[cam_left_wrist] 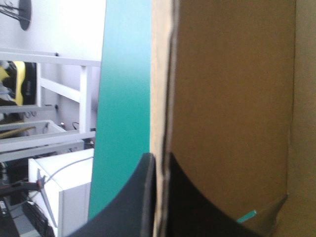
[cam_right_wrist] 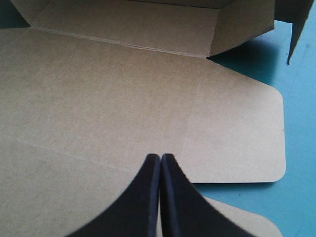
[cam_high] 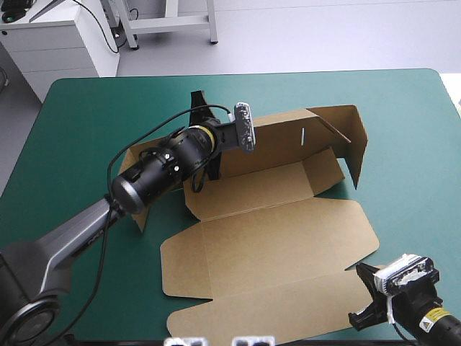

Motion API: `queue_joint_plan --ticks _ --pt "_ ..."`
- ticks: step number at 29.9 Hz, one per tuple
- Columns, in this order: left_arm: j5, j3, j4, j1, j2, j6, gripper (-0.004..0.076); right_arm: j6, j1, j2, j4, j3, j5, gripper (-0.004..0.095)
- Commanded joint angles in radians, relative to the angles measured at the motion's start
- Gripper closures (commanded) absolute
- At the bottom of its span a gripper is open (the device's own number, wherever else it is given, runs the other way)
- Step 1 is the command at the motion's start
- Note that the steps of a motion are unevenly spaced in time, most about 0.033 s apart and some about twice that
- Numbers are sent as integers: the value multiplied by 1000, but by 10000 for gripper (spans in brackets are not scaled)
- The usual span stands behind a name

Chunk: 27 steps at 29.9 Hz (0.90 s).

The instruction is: Fold the box

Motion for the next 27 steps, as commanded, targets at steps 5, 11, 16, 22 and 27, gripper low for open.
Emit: queue_joint_plan --ticks 5,11,16,22,27 --pt "-215 219 173 -9 -197 -81 732 50 0 11 27 -27 -71 922" --pt "-372 339 239 -9 -243 -81 732 50 0 11 80 -29 -109 922" --pt "-377 341 246 -9 -243 -81 732 110 0 11 102 -29 -153 922" --pt "-366 341 261 -9 -243 -138 732 149 0 26 102 -57 -205 922" --pt "-353 345 361 -12 -243 -224 732 144 0 127 99 -182 -194 922"
